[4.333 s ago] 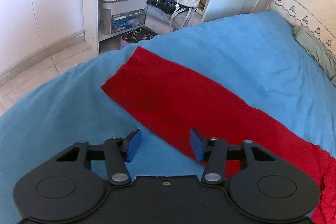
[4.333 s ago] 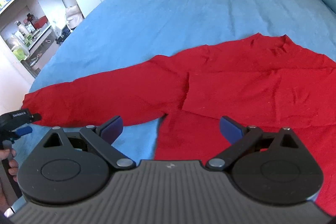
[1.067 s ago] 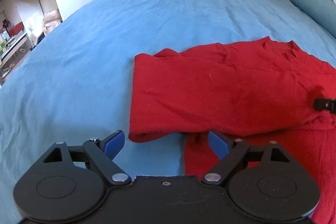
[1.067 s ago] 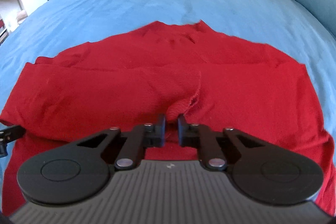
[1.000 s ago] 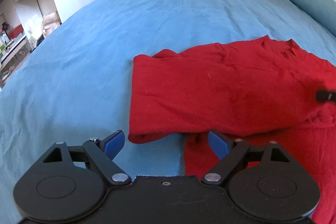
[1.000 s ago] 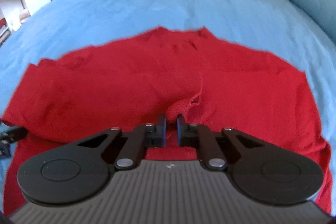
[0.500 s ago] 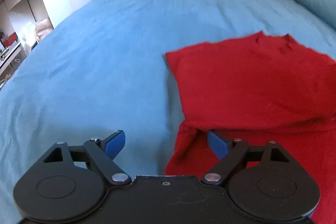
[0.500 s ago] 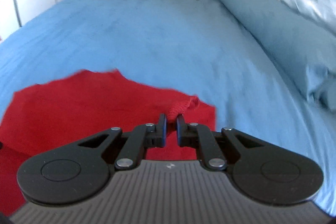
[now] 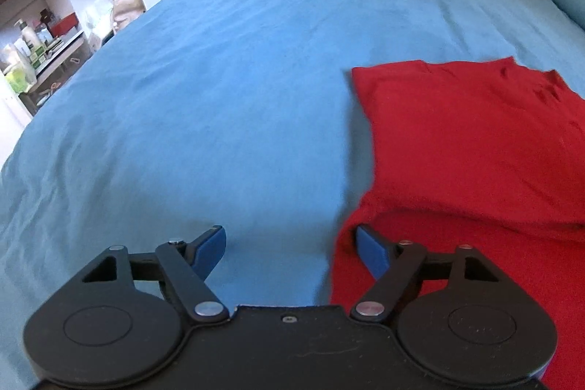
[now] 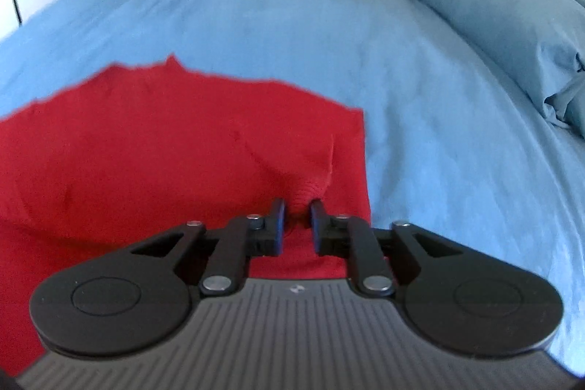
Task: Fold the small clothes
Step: 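Fold the side edge inward over the body and open the right tool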
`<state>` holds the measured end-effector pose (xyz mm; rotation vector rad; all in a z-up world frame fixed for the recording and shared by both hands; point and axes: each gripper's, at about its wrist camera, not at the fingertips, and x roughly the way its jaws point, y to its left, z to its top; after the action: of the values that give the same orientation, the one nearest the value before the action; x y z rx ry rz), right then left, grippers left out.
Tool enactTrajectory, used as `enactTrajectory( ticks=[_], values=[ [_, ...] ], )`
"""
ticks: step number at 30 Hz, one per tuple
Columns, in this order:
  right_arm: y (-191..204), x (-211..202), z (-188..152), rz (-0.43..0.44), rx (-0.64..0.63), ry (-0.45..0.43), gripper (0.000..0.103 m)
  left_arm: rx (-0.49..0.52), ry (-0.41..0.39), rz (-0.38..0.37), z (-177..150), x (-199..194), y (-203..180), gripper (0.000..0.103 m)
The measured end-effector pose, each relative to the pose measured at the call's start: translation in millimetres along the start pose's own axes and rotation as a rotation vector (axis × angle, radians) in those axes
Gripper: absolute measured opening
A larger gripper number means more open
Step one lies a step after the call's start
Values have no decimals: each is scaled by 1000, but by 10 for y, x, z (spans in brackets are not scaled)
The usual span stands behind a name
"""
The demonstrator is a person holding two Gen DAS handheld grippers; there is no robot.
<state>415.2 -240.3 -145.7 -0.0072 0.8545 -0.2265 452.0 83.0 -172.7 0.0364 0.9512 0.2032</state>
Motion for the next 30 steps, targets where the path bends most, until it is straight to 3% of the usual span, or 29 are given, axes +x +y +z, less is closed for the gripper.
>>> enactTrajectory(
  ticks=[3, 5, 8, 11, 15, 18, 23, 27, 30],
  values=[
    [40, -235, -41, 3, -20, -90, 102, 55, -57, -100, 11, -247, -112, 81],
    [152, -347, -50, 58, -82, -131, 103, 115, -95, -171, 43, -347, -239, 84],
    [313, -257, -76, 93, -159, -107, 103, 184, -122, -250, 104, -360, -463, 84],
    [330, -45, -128, 103, -134, -67, 103, 186, -118, -291, 160, -221, -600, 84],
    [78, 124, -222, 126, -9, 1, 103, 141, -13, -294, 128, 63, -583, 85],
    [-69, -26, -189, 127, 53, -15, 103, 155, -17, -298, 93, 32, -547, 84],
    [-23, -142, -59, 227, 81, -88, 103, 184, 0, -283, 36, 39, -544, 86],
    [-30, 202, -119, 213, 130, -9, 103, 174, -9, -272, 6, 60, -587, 87],
    [-122, 191, -183, 223, 141, -33, 103, 160, -11, -264, -8, 61, -594, 88]
  ],
)
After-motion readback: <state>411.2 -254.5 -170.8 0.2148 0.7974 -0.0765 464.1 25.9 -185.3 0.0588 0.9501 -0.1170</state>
